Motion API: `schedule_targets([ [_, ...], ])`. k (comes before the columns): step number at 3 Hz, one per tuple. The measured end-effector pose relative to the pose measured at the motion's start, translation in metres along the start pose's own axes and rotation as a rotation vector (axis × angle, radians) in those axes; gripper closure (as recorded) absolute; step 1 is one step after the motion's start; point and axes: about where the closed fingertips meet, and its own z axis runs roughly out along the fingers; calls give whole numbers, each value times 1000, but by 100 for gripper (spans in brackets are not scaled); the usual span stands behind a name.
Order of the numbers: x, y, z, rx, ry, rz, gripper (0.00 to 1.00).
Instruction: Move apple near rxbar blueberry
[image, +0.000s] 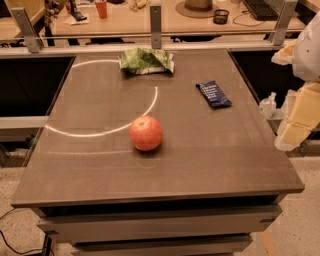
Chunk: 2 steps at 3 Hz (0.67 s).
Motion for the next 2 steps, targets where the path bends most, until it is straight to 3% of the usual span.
schedule_targets([
  [1,0,0,0,0,0,0,0],
  [2,-3,3,3,-16,-42,25,0],
])
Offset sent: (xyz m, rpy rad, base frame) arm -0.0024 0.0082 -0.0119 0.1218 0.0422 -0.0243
